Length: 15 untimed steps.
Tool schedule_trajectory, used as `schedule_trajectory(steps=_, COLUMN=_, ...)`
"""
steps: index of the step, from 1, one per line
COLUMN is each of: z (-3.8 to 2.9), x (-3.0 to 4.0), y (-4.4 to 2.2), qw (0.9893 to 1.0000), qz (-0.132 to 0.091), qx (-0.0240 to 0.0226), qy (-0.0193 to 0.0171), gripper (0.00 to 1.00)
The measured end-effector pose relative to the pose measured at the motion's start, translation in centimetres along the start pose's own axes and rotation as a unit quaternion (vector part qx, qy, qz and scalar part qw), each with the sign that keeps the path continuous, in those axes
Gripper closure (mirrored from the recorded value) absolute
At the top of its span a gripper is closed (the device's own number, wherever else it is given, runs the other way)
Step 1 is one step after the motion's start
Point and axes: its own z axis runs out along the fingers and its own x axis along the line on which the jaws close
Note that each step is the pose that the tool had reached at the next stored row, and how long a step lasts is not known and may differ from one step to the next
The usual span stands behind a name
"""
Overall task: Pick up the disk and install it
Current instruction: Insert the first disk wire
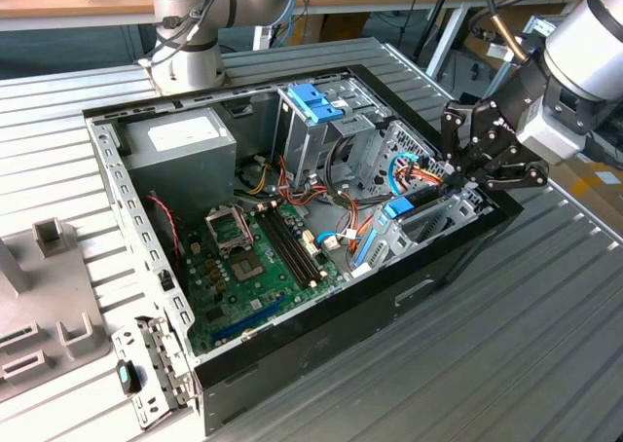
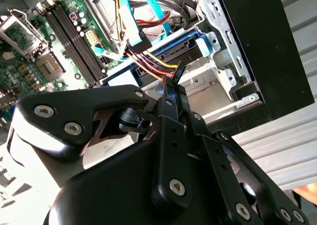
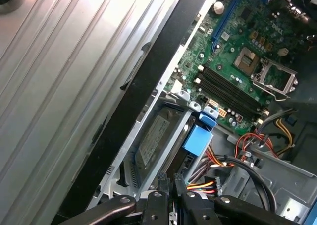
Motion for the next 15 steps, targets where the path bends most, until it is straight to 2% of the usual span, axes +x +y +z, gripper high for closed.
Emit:
schedule_trajectory(steps=7, z=0.02, x=-0.01, y=0.01, qw=0.9990, qz=0.045, qx=0.0086, qy=0.0037, gripper=0.84)
schedule_trajectory(steps=10, z=0.03, x=0.00, y=0.02, qw=0.9970, qz=0.075, qx=0.0145, qy=0.0063, gripper=0.84)
schedule_trajectory(steps=13, z=0.05, x=0.00, y=0.02, qw=0.9944, qz=0.103, qx=0.0199, qy=0.0087, gripper=0.84)
schedule_trajectory(steps=15, z=0.06, x=0.00, y=0.02, qw=0.9931, qz=0.115, qx=0.0221, qy=0.0096, gripper=0.84)
